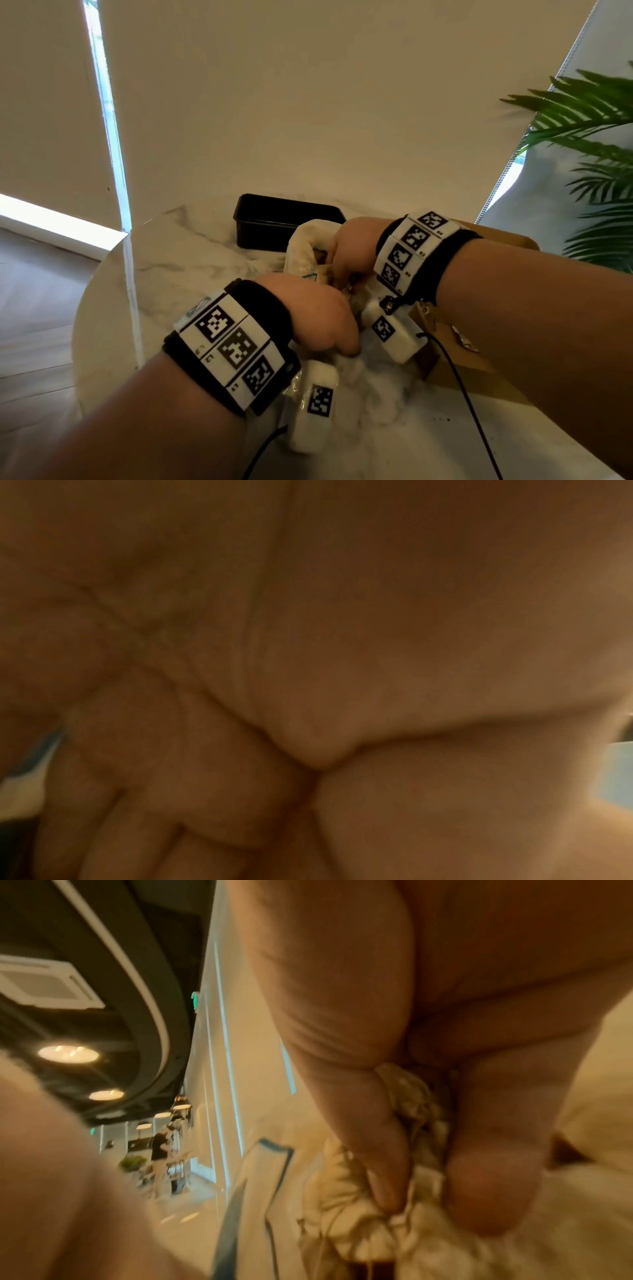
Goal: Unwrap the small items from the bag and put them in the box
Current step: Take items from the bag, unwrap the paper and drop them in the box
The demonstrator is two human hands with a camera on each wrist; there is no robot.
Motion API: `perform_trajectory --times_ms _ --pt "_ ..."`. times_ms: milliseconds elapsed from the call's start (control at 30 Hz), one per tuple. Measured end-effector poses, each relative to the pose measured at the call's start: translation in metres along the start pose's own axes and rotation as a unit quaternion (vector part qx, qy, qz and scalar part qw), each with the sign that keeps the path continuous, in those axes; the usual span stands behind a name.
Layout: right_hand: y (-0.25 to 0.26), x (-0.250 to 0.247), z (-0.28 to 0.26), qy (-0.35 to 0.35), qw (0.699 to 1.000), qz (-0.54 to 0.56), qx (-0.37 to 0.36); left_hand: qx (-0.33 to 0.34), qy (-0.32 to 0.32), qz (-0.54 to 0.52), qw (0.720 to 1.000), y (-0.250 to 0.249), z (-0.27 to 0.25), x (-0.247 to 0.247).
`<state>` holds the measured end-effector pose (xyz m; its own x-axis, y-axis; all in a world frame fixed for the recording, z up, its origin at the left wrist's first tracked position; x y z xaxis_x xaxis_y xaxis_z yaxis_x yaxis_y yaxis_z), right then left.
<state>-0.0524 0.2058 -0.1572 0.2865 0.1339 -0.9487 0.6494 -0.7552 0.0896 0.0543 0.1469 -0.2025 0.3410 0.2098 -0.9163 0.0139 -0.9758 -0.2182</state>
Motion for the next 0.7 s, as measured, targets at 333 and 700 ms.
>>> perform_trajectory --times_ms 333,700 --pt "-0.038 -0.015 -0.019 -0.145 0.924 0.354 -0.015 0.031 -0.014 -0.030 0.999 -0.005 -0.011 -0.004" --pt "-0.066 -0.032 -0.053 -0.275 0.732 0.618 -0.081 0.010 -0.045 -0.372 0.927 0.005 -0.002 -0.007"
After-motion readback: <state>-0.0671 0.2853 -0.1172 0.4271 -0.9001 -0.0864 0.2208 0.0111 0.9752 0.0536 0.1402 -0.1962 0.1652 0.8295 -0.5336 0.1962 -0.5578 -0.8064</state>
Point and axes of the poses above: each hand's wrist, its own z-axis towards the middle knuckle, its own x-axis out of the palm, y = z × x, the point moved 1 cm from there along z, towards the middle knuckle, and after that the axes turned 10 degrees about -x, right-handed, at the moved point
